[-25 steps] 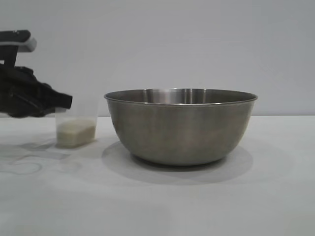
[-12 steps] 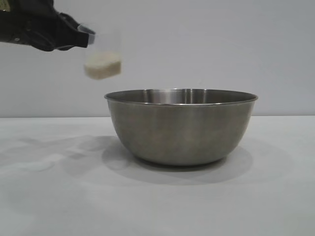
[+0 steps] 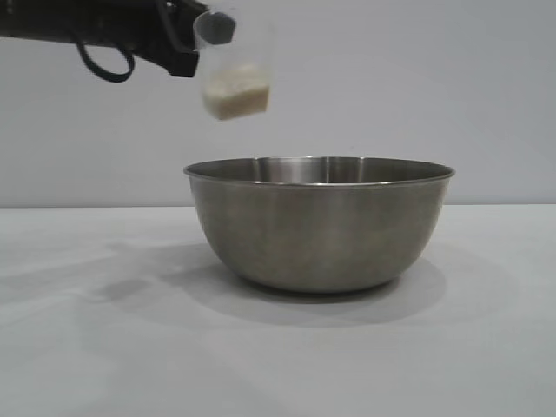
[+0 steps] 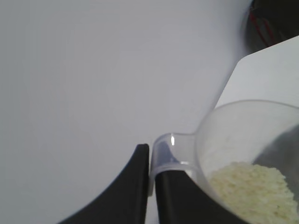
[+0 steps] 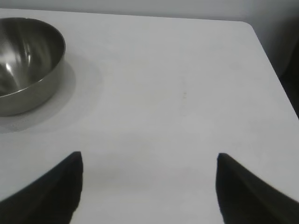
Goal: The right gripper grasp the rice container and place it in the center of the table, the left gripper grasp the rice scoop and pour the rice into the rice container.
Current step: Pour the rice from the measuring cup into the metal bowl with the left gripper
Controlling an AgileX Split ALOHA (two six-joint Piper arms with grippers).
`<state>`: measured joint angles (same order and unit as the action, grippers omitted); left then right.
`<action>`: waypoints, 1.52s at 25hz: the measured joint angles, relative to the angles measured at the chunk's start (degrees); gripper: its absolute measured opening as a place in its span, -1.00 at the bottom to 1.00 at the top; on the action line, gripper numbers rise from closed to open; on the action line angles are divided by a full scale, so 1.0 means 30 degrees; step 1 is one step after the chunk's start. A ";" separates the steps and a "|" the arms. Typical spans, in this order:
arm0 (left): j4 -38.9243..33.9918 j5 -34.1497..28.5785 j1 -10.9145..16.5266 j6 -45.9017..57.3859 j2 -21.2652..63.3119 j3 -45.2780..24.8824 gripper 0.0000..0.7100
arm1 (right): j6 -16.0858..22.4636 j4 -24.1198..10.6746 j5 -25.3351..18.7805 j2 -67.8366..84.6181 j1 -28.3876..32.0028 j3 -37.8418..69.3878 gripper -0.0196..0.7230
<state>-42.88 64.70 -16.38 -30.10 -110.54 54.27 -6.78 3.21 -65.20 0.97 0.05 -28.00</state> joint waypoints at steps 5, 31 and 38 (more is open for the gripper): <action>-0.1214 0.0000 -0.0127 -0.1921 0.0000 0.0000 -1.00 | 0.0000 0.0000 0.0000 0.0000 0.0000 0.0000 0.55; -0.2613 -0.1132 -0.1303 -1.6373 0.0000 0.0000 -1.00 | 0.0000 0.0000 0.0000 0.0000 0.0000 0.0000 0.55; -0.3157 -0.1132 -0.1779 -2.0321 0.0000 0.0000 -1.00 | 0.0000 0.0000 0.0000 0.0000 0.0000 0.0000 0.55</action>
<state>-52.35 61.30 -21.71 -91.07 -110.54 54.27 -6.78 3.21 -65.20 0.97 0.05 -28.00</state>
